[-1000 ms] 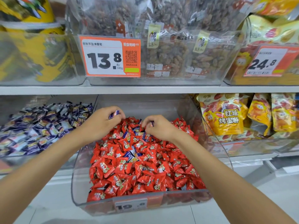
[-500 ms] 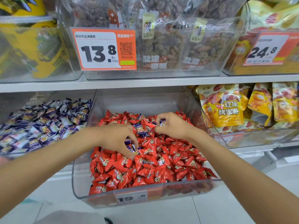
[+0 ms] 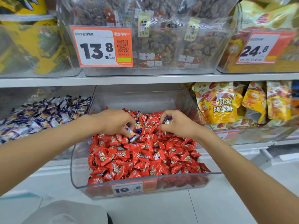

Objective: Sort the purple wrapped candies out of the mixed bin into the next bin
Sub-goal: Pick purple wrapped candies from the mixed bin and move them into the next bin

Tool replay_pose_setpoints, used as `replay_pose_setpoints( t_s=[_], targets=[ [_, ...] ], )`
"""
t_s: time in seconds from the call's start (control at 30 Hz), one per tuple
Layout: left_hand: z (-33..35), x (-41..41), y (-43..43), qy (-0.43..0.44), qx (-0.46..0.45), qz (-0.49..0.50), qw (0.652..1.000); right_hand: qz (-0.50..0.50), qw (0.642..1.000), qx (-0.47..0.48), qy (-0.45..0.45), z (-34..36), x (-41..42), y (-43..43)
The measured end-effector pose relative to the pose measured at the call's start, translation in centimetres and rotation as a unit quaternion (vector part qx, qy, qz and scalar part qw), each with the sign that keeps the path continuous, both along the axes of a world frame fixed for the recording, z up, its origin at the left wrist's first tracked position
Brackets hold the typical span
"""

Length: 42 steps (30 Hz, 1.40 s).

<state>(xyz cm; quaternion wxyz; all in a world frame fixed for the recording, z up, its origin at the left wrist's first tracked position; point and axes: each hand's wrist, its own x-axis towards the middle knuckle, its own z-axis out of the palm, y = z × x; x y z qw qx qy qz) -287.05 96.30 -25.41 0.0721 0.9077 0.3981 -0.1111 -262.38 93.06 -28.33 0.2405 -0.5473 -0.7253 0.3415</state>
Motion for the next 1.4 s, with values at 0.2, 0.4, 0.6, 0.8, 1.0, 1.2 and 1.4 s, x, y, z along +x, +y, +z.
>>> replay_pose_setpoints(
  t_s=[0.2,0.4,0.6,0.8,1.0,1.2,1.4],
  targets=[
    [2.6,-2.4,0.6,-0.115,-0.046,0.098,0.988,0.054,0.998,0.001,0.017,0.1,-0.9,-0.8],
    [1.1,-3.0,0.3,-0.183,-0.091,0.109,0.973,0.118,0.980,0.031,-0.160,-1.8,-6.4,1.4],
    [-0.7,-2.7,0.9,-0.076,-0.087,0.092,0.989,0.092,0.979,0.019,-0.182,-2.0,-4.3,2.6],
    [-1.7,-1.0,1.7,-0.077,-0.110,0.113,0.984,0.012,1.000,-0.003,-0.023,-0.8,-0.9,2.4],
    [-0.8,-2.1,2.2,-0.063,-0.038,0.182,0.981,0.062,0.996,-0.007,-0.070,-1.0,-5.0,2.9],
    [-1.4,-0.3,2.1,-0.017,0.047,0.134,0.990,0.180,0.954,0.011,-0.240,-3.3,-7.7,2.7],
    [-1.8,-0.3,2.4,-0.220,-0.102,0.163,0.956,0.114,0.984,0.017,-0.139,-2.3,-4.4,2.0]
  ],
)
